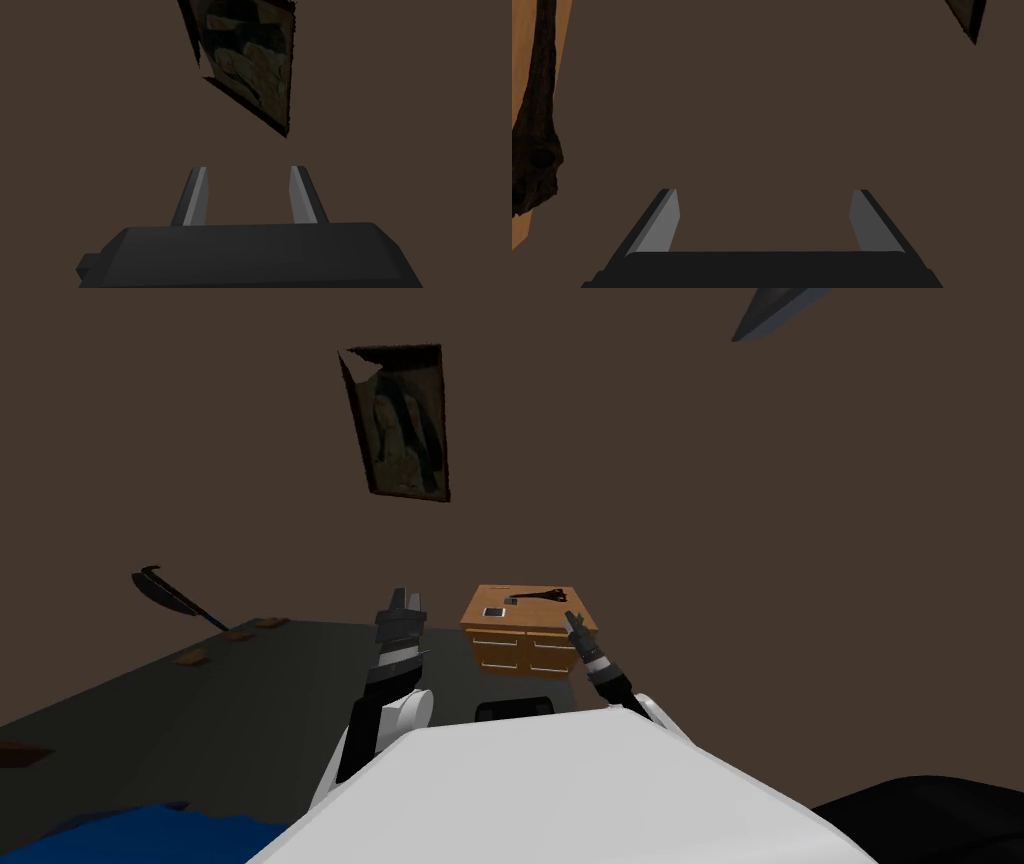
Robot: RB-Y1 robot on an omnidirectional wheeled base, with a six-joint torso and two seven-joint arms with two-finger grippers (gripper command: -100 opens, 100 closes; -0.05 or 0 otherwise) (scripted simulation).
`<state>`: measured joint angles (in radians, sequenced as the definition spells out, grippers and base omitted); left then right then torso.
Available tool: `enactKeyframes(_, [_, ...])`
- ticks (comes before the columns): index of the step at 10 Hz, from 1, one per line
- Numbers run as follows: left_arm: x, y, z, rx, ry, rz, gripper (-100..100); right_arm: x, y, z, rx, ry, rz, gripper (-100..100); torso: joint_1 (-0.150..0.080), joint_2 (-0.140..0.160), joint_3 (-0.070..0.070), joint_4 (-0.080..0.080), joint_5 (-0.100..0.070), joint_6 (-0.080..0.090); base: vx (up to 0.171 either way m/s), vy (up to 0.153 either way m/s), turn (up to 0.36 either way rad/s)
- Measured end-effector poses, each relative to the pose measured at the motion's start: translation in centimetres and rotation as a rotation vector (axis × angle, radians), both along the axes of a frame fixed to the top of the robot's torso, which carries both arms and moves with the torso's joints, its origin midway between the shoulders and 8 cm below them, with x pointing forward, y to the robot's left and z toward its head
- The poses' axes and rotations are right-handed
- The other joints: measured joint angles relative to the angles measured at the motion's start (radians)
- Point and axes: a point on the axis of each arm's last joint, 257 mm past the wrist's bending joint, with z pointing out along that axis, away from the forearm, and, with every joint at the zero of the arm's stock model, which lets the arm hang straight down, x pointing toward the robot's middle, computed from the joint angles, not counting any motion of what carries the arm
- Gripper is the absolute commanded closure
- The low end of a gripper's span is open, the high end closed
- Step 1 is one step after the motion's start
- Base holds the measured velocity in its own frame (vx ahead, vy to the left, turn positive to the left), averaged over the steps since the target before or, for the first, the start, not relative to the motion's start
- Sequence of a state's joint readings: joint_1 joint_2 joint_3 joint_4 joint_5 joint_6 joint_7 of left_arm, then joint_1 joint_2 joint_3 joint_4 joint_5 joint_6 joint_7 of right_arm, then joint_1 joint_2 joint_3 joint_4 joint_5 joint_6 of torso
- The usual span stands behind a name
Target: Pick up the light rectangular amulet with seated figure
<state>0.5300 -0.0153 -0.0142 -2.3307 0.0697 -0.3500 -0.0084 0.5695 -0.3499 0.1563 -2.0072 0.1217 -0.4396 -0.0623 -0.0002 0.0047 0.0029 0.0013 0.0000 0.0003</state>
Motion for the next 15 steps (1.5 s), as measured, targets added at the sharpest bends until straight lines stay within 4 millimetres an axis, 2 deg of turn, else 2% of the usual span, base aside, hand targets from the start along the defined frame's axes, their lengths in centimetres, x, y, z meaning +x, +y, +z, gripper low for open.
enactKeyframes(1, [0.0, 0.0, 0.0, 0.0, 0.0, 0.0, 0, -0.4, 0.5, -2.0, -0.027, 0.036, 0.025, -100, 0.001, -0.001, -0.001, 0.0, 0.0, 0.0, -0.038, 0.023, 0.091])
enactKeyframes(2, [0.0, 0.0, 0.0, 0.0, 0.0, 0.0, 0, -0.8, 0.6, -2.8, -0.042, 0.051, 0.04, -100, 0.0, -0.002, -0.001, 0.0, 0.0, 0.0, -0.046, 0.023, 0.186])
enactKeyframes(4, [0.0, 0.0, 0.0, 0.0, 0.0, 0.0, 0, -2.1, 1.4, -6.4, -0.099, 0.124, 0.094, -100, 0.001, -0.001, -0.001, 0.0, 0.0, -0.001, -0.06, 0.035, 0.204])
enactKeyframes(6, [0.0, 0.0, 0.0, 0.0, 0.0, 0.0, 0, -3.7, 1.4, -9.4, -0.151, 0.183, 0.138, -100, 0.001, -0.001, -0.001, 0.0, 0.0, 0.0, -0.041, 0.034, 0.143])
enactKeyframes(8, [0.0, 0.0, 0.0, 0.0, 0.0, 0.0, 0, -5.0, 2.1, -11.7, -0.201, 0.234, 0.182, -100, 0.0, -0.003, -0.002, -0.001, 0.0, 0.0, -0.021, 0.026, 0.152])
enactKeyframes(10, [0.0, 0.0, 0.0, 0.0, 0.0, 0.0, 0, -6.5, 1.9, -14.3, -0.253, 0.285, 0.222, -100, 0.0, -0.003, -0.002, -0.001, 0.0, 0.0, -0.018, 0.026, 0.16])
enactKeyframes(15, [0.0, 0.0, 0.0, 0.0, 0.0, 0.0, 0, -10.5, -0.3, -19.7, -0.391, 0.406, 0.324, -100, -0.001, -0.005, -0.003, -0.001, 0.0, 0.0, -0.004, 0.025, 0.182])
